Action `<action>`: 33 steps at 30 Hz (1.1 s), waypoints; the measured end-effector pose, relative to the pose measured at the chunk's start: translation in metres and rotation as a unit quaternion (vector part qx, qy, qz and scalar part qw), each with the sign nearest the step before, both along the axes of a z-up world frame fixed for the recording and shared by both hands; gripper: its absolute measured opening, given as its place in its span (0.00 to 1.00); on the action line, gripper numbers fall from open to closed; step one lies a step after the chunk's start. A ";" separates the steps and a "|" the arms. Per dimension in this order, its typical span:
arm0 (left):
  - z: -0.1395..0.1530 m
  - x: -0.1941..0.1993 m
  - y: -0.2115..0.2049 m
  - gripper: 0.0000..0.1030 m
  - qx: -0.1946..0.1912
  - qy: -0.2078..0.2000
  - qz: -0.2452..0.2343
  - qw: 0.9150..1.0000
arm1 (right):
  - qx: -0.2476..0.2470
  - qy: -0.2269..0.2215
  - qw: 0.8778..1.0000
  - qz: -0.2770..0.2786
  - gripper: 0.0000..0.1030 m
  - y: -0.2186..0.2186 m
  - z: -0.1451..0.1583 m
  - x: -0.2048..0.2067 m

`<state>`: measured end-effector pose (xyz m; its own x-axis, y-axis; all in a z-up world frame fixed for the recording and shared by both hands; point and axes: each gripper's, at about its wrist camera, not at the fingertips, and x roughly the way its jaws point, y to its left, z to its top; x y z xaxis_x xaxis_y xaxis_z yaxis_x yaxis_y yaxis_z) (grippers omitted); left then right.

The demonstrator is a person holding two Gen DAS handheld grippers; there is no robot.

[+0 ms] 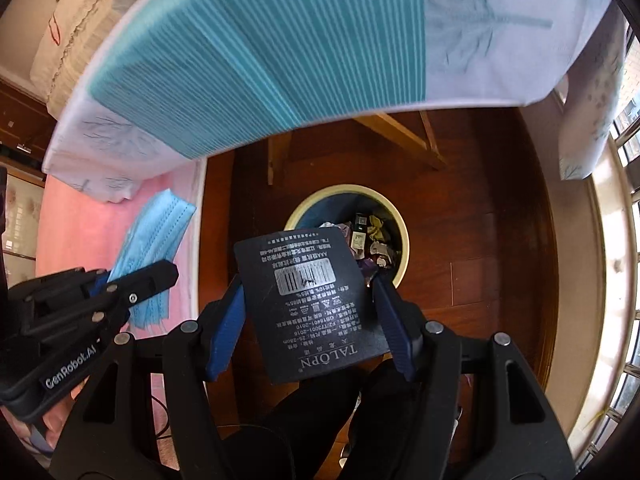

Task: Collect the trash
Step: 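Carry the mask and black card over the bin and open both grippers, then raise both tools back toward the green glove and clear bottle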

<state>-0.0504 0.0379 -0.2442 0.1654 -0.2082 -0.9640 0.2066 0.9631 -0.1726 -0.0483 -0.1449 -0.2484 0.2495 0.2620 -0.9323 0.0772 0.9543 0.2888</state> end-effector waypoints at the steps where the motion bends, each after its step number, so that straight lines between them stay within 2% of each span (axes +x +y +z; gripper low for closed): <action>1: -0.013 0.000 -0.002 0.07 0.001 0.002 0.003 1.000 | 0.000 0.000 1.000 -0.001 0.58 -0.002 -0.014 0.002; 7: -0.091 0.004 -0.009 0.08 0.010 0.011 0.011 1.000 | 0.022 0.009 1.000 -0.020 0.59 -0.017 -0.088 0.016; 12: -0.137 0.021 -0.010 0.08 0.014 0.005 0.011 1.000 | 0.042 0.017 0.998 -0.039 0.59 -0.021 -0.136 0.030; 14: -0.153 0.028 -0.012 0.12 0.014 0.015 0.015 1.000 | 0.063 0.024 0.996 -0.051 0.60 -0.022 -0.151 0.038; 15: -0.160 0.032 -0.011 0.19 0.013 0.015 0.017 1.000 | 0.069 0.027 0.996 -0.056 0.60 -0.024 -0.157 0.041; 16: -0.164 0.033 -0.010 0.24 0.013 0.012 0.019 1.000 | 0.078 0.031 0.994 -0.064 0.60 -0.024 -0.164 0.044; 17: -0.166 0.036 -0.009 0.38 0.014 0.008 0.020 1.000 | 0.087 0.037 0.993 -0.070 0.61 -0.025 -0.170 0.046; 18: -0.168 0.038 -0.007 0.57 0.015 0.002 0.021 1.000 | 0.092 0.045 0.992 -0.075 0.62 -0.025 -0.176 0.048; 19: -0.171 0.039 -0.006 0.68 0.016 0.000 0.021 1.000 | 0.092 0.049 0.991 -0.080 0.64 -0.026 -0.181 0.051; 20: -0.172 0.040 -0.005 0.83 0.017 -0.001 0.022 1.000 | 0.091 0.049 0.991 -0.084 0.67 -0.025 -0.184 0.052; 27: -0.165 0.046 0.009 0.86 0.027 -0.008 0.035 0.999 | 0.085 0.053 0.991 -0.085 0.70 -0.022 -0.187 0.056; 33: -0.138 0.045 0.018 0.86 0.022 -0.021 0.036 0.999 | 0.073 0.052 0.993 -0.081 0.70 -0.019 -0.161 0.051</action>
<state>-0.0053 0.0561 -0.3824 0.2197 -0.1523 -0.9636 0.1421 0.9822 -0.1228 0.0027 -0.1635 -0.4092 0.2041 0.3612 -0.9099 0.2622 0.8753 0.4063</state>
